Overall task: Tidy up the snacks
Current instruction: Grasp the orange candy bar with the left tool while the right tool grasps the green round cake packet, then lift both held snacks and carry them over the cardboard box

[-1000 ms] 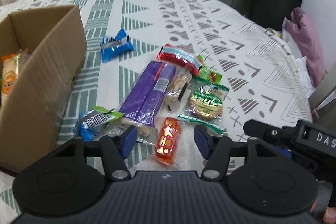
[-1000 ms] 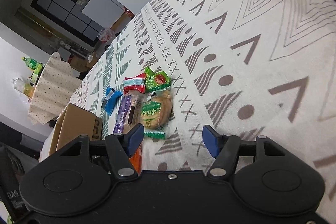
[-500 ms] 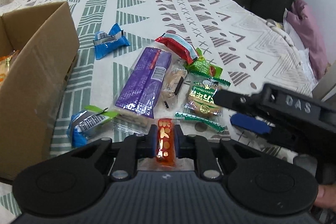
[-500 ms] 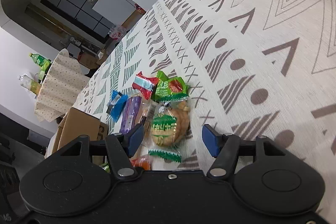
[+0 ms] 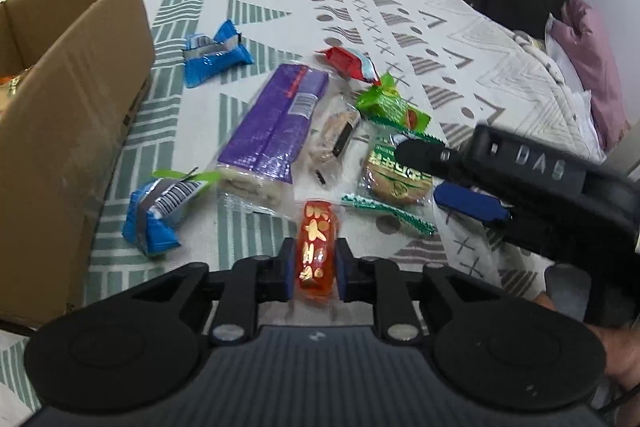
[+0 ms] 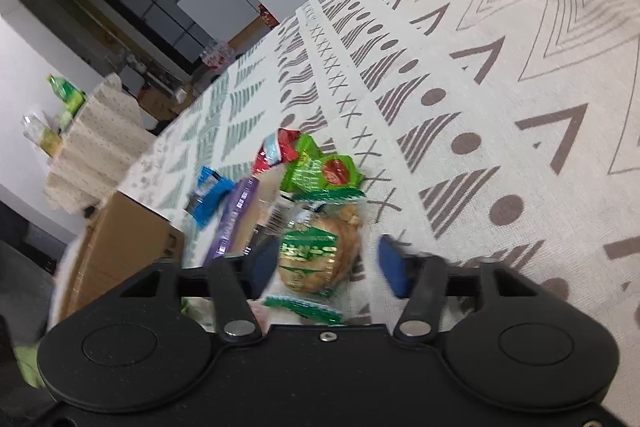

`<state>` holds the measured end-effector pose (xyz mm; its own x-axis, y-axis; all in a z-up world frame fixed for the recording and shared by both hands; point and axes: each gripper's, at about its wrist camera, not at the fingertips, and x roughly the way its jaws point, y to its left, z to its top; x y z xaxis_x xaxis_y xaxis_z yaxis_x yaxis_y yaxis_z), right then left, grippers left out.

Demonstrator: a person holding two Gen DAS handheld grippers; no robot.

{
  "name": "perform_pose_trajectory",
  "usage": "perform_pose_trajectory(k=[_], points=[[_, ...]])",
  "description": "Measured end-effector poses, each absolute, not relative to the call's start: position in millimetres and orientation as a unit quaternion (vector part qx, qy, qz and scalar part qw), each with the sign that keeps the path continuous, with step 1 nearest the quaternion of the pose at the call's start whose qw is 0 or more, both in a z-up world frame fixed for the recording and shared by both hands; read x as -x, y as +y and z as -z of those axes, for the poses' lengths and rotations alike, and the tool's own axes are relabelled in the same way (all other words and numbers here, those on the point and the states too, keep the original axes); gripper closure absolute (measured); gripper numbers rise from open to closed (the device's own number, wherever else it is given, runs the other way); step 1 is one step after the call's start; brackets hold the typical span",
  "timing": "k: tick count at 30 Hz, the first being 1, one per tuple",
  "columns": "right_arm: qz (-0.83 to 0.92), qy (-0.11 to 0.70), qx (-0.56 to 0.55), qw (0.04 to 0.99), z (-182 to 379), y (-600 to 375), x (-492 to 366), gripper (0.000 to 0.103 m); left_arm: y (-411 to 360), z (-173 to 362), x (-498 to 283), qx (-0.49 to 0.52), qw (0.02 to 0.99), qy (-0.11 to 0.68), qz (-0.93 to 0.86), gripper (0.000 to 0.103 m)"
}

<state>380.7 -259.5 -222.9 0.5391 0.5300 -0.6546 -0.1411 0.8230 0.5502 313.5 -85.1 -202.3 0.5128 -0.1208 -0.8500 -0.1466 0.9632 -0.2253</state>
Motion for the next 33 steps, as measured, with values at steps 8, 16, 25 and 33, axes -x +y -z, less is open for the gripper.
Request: perform_pose_trajectory(k=[8, 16, 25, 33], points=[[-0.199, 0.455, -0.242, 0.834, 221, -269, -369, 0.094, -81, 193, -309, 0.147, 0.863, 0.483, -0.009, 0.086], [-0.19, 0.466, -0.246, 0.829, 211, -272, -348, 0.103, -74, 184, -303, 0.163, 0.865, 0.475, -0.006, 0.086], [-0.165, 0.457, -0.234, 0.842, 193, -282, -330, 0.1, -69, 175, -297, 0.178, 0.867, 0.465, 0.002, 0.086], [-0.156, 0.434, -0.2, 0.865, 193, -255, -347, 0.049, -58, 167, -290, 0.184, 0.874, 0.45, -0.005, 0.086]])
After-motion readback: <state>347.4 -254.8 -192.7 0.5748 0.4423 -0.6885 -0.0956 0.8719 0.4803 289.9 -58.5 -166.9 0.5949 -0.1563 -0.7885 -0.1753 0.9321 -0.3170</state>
